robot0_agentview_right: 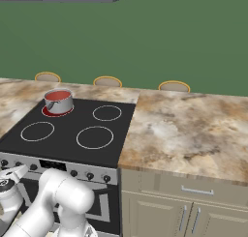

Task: Wait until the marinara sauce is simmered to a deep red color and then turn off the stove.

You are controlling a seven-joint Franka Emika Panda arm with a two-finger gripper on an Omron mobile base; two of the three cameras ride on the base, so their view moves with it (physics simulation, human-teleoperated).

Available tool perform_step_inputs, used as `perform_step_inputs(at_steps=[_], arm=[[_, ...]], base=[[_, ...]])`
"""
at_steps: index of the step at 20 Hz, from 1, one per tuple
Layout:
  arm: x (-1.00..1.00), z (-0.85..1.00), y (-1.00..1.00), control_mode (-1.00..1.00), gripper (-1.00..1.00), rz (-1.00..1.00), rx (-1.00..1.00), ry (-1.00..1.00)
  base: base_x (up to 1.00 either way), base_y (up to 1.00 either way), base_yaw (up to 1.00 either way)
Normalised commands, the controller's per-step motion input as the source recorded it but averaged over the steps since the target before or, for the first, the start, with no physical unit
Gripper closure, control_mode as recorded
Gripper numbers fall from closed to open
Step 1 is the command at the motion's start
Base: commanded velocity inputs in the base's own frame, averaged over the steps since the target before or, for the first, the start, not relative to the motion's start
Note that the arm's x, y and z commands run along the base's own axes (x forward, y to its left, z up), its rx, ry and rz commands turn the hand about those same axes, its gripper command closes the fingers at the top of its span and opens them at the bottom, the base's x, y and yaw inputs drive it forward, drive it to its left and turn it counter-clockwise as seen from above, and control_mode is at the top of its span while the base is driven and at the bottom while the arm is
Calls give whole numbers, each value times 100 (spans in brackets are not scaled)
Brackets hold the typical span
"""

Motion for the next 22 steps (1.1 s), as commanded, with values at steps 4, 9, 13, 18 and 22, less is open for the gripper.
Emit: perform_step_inputs(at_steps=[4,9,13,18,22], arm=[[0,0,0,-100,100,0,0,0],[0,0,0,-100,100,0,0,0],[0,0,0,-100,100,0,0,0],[0,0,0,-100,100,0,0,0],[0,0,0,-100,100,0,0,0]], base=[[0,0,0],[0,0,0],[0,0,0],[0,0,0],[0,0,0]])
